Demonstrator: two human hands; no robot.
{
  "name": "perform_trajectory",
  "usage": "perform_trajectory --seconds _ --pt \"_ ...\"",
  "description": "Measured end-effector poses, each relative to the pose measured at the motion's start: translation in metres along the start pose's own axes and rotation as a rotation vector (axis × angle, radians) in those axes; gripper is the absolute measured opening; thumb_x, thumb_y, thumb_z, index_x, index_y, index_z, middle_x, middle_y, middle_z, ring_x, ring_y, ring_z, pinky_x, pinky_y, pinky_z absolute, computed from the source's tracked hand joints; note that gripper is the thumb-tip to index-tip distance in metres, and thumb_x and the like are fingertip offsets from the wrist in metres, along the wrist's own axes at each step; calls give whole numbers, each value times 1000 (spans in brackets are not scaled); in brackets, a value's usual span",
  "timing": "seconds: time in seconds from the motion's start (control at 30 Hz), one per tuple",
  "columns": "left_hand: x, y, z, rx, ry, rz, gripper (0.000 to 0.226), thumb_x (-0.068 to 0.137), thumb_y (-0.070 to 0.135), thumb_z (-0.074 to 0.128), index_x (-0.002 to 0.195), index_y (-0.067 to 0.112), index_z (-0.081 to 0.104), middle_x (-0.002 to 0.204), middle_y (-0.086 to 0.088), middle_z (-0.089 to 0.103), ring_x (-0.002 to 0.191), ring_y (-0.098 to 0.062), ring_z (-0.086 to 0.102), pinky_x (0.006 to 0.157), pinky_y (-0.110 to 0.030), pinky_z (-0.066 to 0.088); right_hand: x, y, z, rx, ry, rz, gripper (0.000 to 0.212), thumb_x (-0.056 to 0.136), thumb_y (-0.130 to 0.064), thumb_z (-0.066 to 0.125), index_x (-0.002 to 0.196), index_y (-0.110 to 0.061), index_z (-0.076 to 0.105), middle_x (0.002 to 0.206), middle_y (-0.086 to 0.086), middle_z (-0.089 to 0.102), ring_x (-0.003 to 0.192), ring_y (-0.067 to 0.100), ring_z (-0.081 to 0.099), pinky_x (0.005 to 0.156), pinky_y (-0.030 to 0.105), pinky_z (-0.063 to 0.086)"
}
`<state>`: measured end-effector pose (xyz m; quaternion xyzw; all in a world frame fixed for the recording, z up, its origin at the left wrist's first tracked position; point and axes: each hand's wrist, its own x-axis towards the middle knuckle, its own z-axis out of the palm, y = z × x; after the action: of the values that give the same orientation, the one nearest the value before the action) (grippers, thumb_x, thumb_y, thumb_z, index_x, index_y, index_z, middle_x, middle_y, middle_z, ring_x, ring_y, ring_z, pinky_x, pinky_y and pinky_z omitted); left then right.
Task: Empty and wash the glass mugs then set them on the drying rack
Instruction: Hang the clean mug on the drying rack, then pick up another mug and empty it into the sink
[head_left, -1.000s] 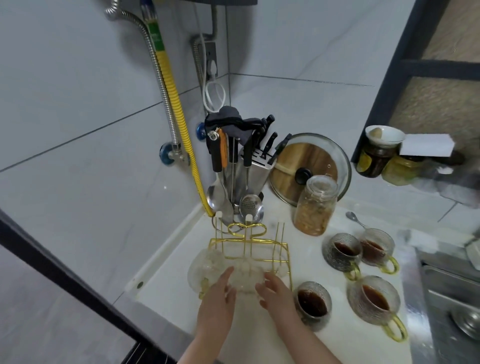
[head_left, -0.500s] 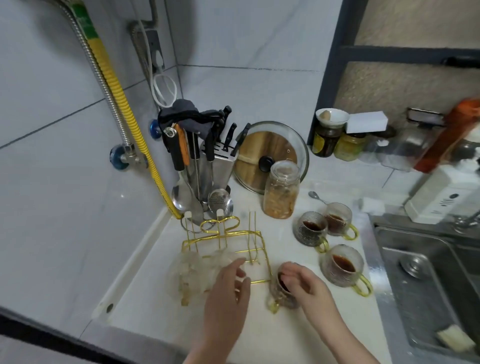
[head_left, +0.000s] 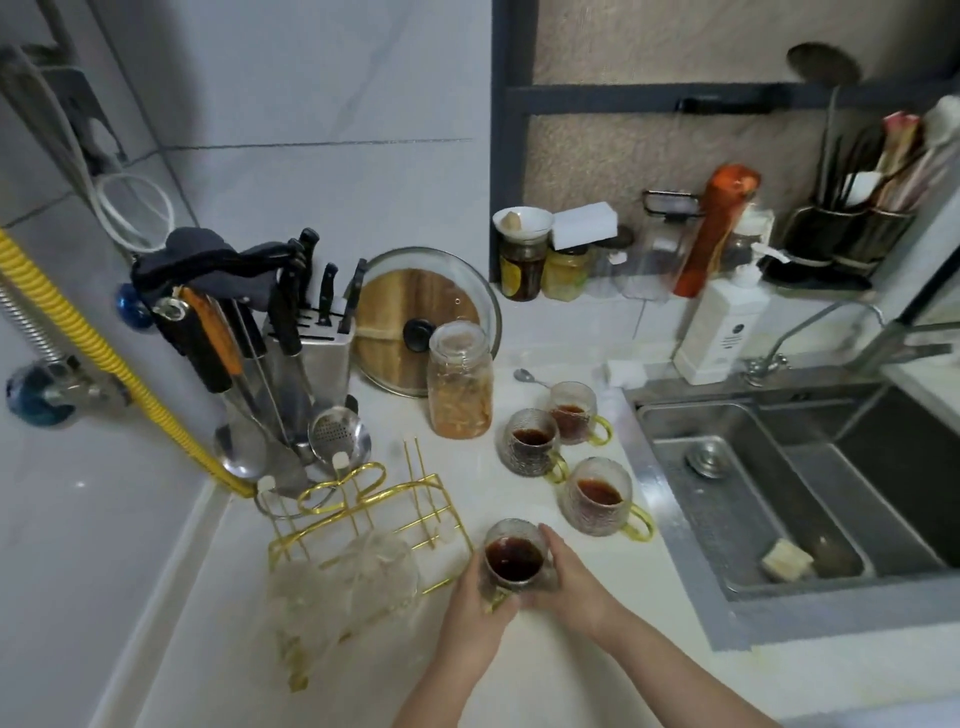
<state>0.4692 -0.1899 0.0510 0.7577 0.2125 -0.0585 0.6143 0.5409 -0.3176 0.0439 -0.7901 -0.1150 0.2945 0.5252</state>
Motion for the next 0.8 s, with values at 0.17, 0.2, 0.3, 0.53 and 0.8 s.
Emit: perform_trajectory --seconds 0.17,0.2,0.3,0.53,0.8 --pt "6 1 2 -96 3 26 56 81 -9 61 123 26 48 101 24 58 77 11 58 73 -20 51 11 18 0 80 34 -5 83 54 -8 89 120 -23 41 118 1 56 102 4 60 83 20 51" --pt "3 5 3 -94 -4 49 55 82 -9 60 117 31 46 97 28 54 74 17 57 73 -15 50 9 19 -1 84 41 -26 69 59 5 83 111 -21 46 112 3 58 94 3 63 77 21 53" --pt "0 13 10 -145 -33 81 51 67 -2 63 98 37 49 70 24 67 56 13 57 52 -6 41 5 25 -10 110 56 -57 63 64 15 77 106 -22 49 108 -4 58 90 -1 65 74 21 53" --pt "-5 33 63 -74 -23 101 58 81 3 64 128 33 48 106 -7 68 56 -8 62 64 -21 52 -45 32 -80 146 208 -164 92 59 -21 90 134 -36 41 130 -7 35 120 -14 38 89 8 46" --pt "-18 86 227 33 -75 264 72 75 2 69 126 48 46 47 13 49 50 -4 44 57 -13 39 -127 68 -244 201 281 -272 84 63 -22 85 127 -44 36 135 -9 47 110 -18 51 83 3 43"
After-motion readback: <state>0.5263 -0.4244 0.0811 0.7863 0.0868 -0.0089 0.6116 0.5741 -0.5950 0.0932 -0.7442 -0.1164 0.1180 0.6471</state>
